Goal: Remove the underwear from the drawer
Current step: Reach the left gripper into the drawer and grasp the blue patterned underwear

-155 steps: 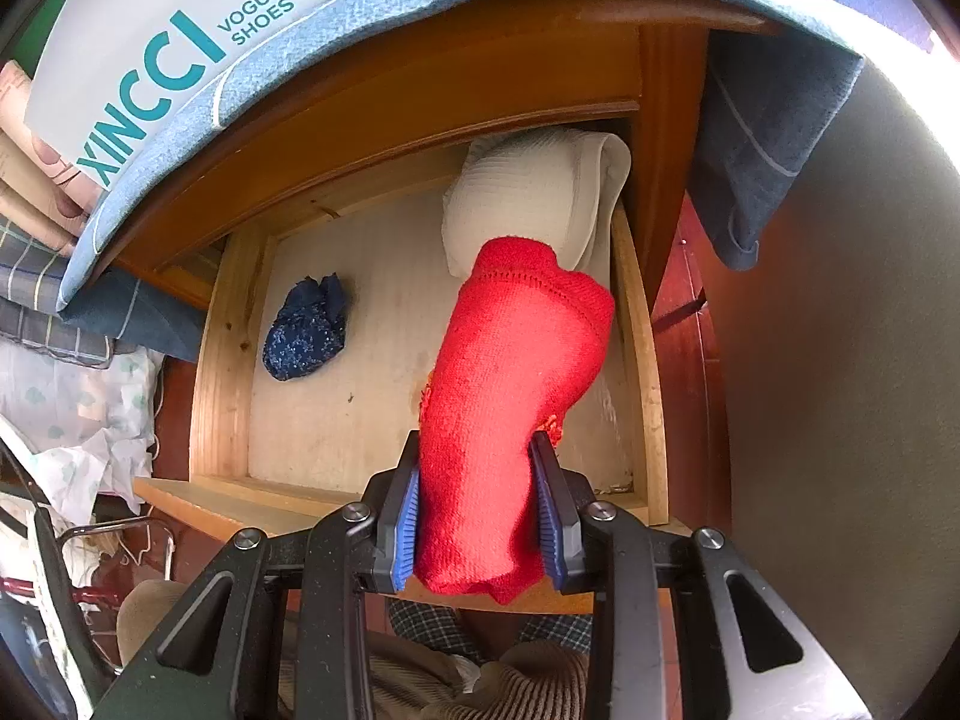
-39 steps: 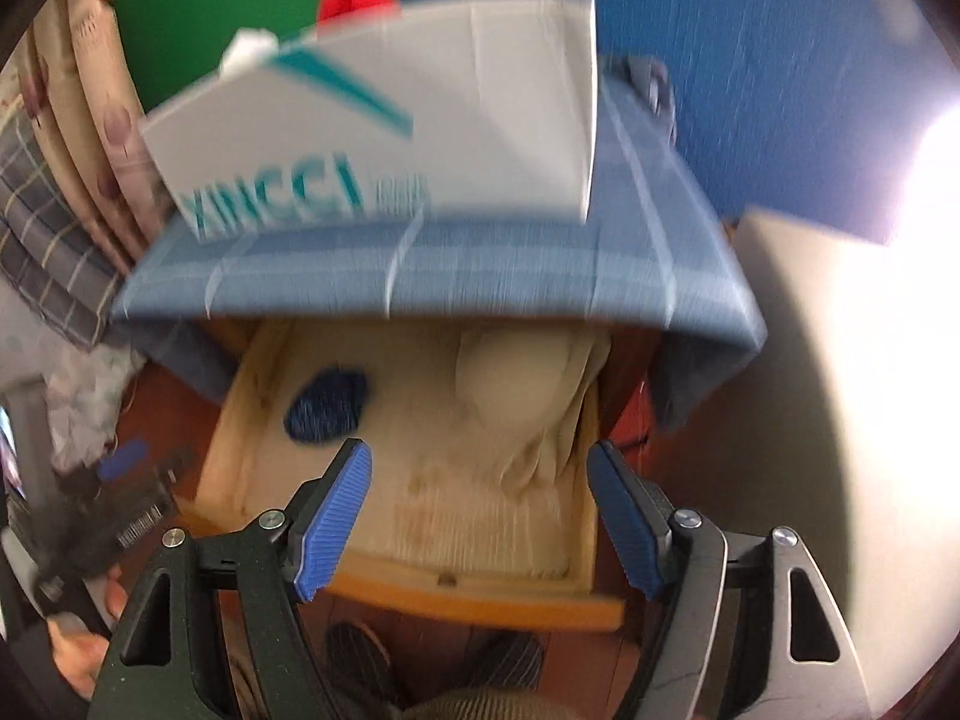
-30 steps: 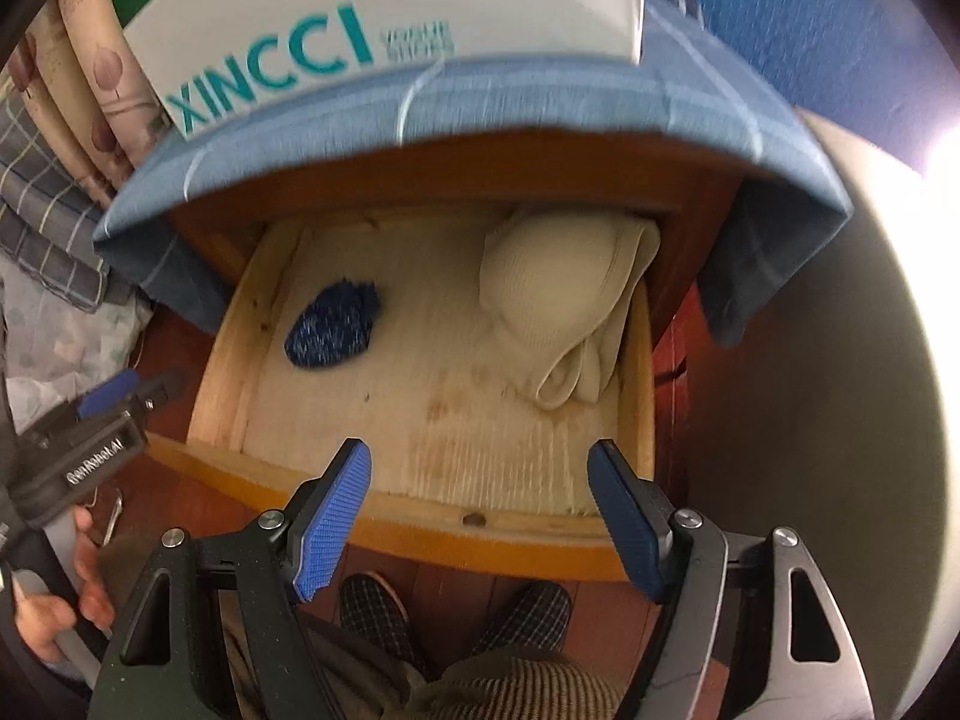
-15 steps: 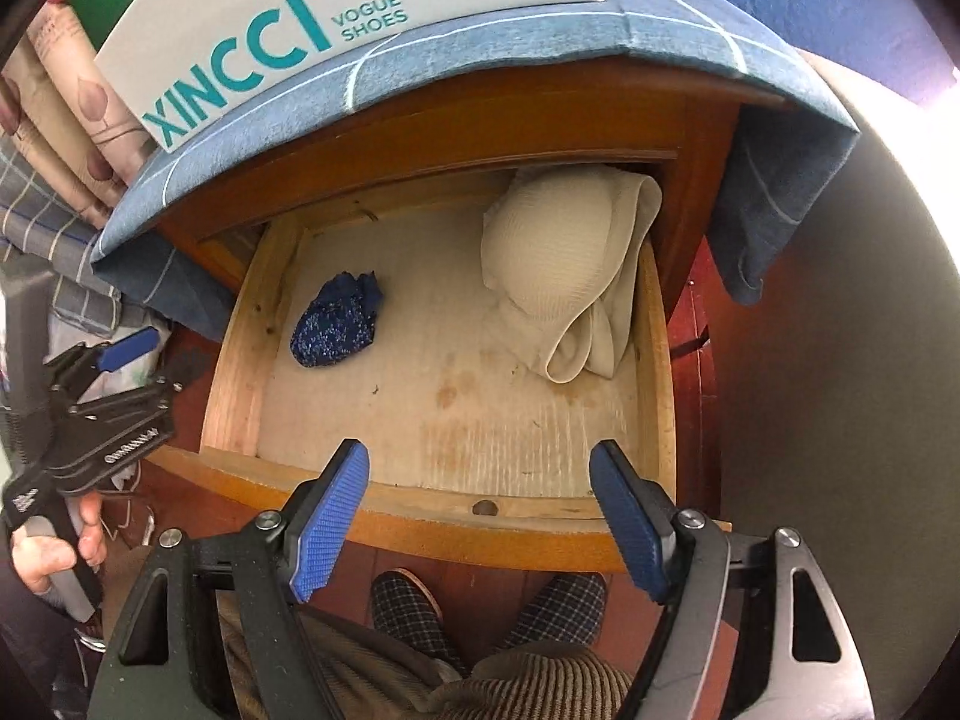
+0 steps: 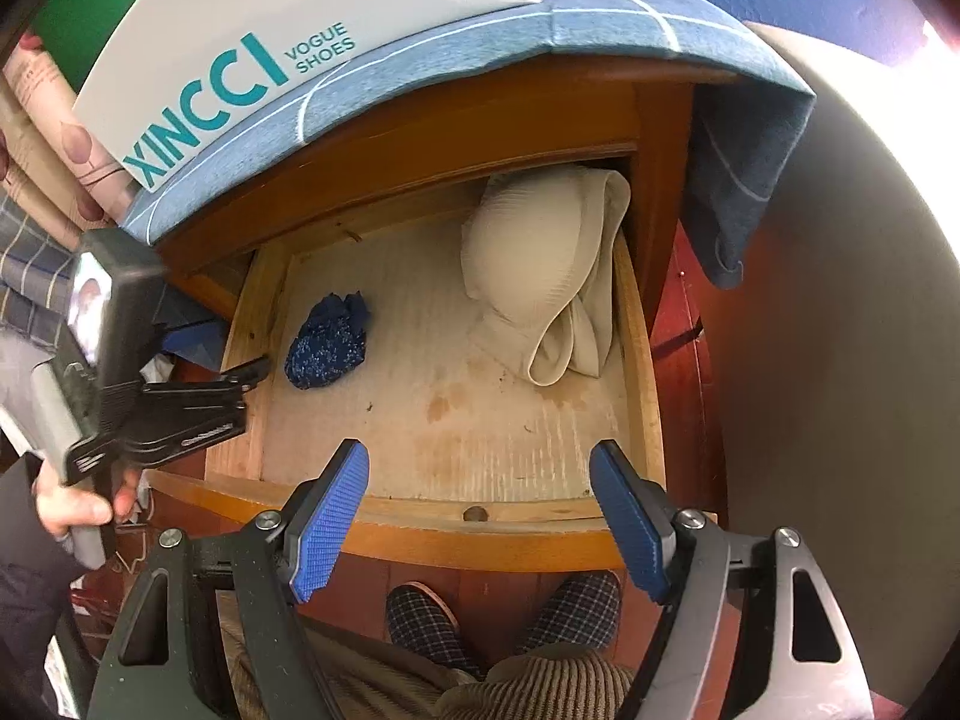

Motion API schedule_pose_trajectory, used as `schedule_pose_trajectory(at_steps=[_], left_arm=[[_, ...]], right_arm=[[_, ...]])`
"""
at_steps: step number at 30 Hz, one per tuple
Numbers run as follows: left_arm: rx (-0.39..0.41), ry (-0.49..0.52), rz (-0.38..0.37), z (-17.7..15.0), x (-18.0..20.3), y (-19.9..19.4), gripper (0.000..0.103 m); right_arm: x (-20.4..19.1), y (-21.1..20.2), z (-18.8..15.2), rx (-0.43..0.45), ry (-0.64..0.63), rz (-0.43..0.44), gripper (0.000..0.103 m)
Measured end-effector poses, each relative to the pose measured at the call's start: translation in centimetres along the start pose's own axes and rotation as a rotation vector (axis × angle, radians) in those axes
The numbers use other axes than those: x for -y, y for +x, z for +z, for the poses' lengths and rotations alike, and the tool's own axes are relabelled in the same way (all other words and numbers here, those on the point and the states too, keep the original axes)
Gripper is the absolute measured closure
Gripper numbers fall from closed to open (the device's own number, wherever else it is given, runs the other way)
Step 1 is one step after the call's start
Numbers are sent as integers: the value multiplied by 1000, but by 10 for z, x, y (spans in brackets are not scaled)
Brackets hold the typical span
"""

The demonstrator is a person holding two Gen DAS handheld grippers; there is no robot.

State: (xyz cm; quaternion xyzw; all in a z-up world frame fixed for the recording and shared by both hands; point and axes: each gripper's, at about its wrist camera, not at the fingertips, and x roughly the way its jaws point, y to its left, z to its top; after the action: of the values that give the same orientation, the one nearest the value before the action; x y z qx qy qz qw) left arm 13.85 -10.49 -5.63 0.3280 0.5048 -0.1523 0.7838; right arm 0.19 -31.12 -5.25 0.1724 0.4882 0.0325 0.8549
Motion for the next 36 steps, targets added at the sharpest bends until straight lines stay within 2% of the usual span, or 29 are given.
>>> schedule_pose_trajectory(at_steps=[6,9,14,20,29,36], left_arm=[[-19,72,-7,11,10,22,39],[30,119,6,14,15,24,39],[67,233,28,15,23,28,39],[39,372,77,11,43,46,39],[18,387,64,28,47,69,39],[19,358,54,39,38,86,39]], right_arm=[[1,2,0,-7,15,21,29],[4,3,0,-6,29,34,29],[6,5,0,-11,51,48,29],[4,7,1,-23,49,58,29],[8,12,1,-34,63,80,29],[8,15,1,-37,70,93,29]])
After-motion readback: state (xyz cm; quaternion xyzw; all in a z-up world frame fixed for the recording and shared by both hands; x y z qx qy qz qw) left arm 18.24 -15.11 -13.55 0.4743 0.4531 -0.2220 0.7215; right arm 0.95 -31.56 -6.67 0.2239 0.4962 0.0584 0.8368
